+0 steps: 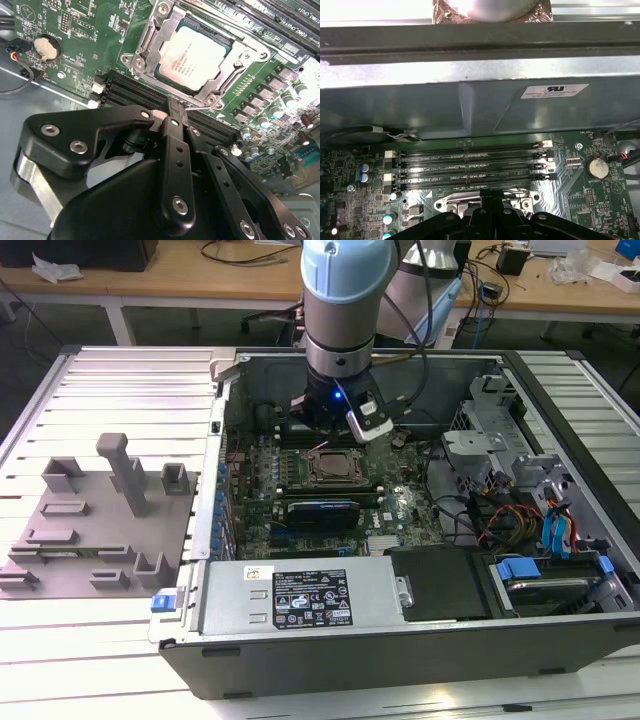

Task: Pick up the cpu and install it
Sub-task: 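Install the first cpu locking lever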

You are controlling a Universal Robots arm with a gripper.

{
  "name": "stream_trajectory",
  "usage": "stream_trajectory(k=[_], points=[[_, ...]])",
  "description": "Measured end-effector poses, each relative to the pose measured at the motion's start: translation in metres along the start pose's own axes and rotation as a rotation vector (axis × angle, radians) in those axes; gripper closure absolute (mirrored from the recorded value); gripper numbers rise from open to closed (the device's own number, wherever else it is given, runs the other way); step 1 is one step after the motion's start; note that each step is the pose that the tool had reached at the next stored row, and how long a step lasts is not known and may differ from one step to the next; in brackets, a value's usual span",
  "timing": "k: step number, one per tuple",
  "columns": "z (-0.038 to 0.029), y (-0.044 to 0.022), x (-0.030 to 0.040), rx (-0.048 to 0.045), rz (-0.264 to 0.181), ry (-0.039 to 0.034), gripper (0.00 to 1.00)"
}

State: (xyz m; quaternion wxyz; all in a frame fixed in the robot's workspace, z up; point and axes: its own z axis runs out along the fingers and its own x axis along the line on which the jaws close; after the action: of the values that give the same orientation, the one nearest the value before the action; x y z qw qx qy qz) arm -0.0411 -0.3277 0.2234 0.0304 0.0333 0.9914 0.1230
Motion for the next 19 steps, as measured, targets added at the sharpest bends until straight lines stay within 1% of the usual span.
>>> stream_trajectory(k=[3, 5, 7, 12, 16, 19], points=[[0.0023, 0.0007, 0.0002, 0.0023, 0.0, -0.0002, 0.89], [0.0043, 0.0013, 0.0004, 0.0094, 0.0, -0.0008, 0.89], [0.0056, 0.0022, 0.0005, 0.0125, 0.001, -0.0011, 0.89], [0.0085, 0.006, 0.0009, 0.0165, 0.013, -0.0045, 0.89], [0.0102, 0.0069, 0.0011, 0.0211, 0.034, -0.01, 0.89], [0.011, 0.0068, 0.0011, 0.0271, 0.054, -0.0153, 0.89]])
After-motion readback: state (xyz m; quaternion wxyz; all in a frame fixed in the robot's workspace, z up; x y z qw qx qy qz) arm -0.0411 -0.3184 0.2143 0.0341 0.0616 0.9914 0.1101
